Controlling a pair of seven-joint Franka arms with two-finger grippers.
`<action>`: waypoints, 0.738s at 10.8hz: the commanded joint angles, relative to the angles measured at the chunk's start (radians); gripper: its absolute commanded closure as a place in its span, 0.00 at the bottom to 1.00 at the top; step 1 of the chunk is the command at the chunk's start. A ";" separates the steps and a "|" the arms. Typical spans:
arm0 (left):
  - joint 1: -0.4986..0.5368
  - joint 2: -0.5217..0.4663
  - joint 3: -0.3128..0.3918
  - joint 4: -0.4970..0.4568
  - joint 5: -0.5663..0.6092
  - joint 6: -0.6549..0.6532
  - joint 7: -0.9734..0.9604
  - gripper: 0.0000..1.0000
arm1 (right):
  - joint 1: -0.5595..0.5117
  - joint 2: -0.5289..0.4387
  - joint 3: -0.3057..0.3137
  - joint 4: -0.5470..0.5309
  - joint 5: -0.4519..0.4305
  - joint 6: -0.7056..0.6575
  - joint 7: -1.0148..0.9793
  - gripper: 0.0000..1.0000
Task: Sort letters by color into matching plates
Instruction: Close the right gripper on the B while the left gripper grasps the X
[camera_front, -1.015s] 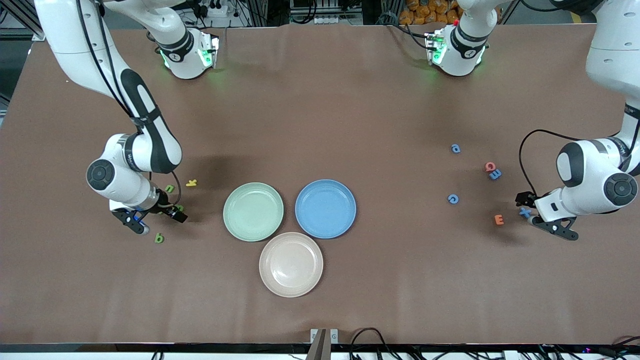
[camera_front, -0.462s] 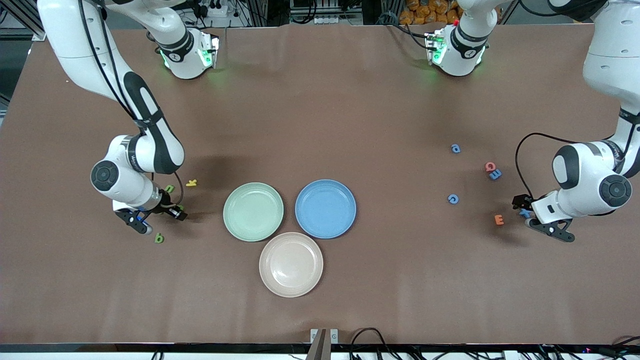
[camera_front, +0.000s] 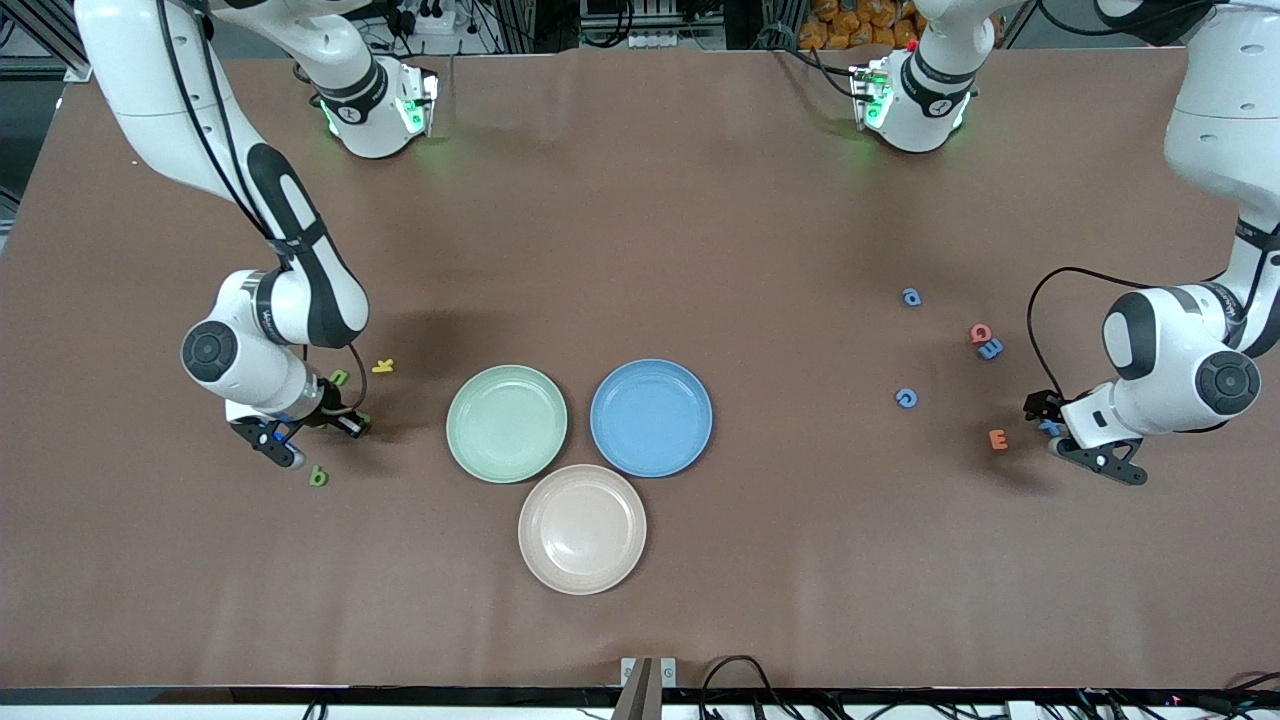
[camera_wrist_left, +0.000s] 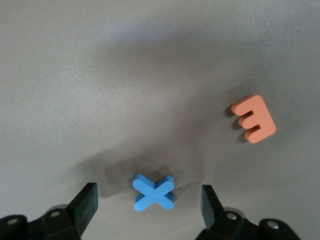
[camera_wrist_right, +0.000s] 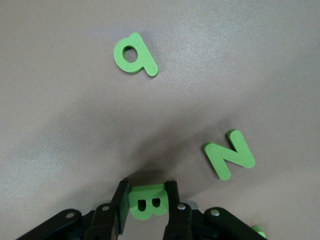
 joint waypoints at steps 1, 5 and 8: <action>0.012 0.010 -0.011 0.014 -0.004 0.024 0.014 0.94 | -0.018 -0.010 0.017 -0.015 -0.009 0.005 -0.008 0.93; 0.010 0.007 -0.011 0.009 -0.007 0.032 -0.003 1.00 | -0.018 -0.056 0.017 0.054 -0.011 -0.120 -0.205 0.92; 0.007 -0.002 -0.033 0.007 -0.004 0.029 -0.077 1.00 | -0.006 -0.057 0.019 0.103 -0.008 -0.177 -0.383 0.92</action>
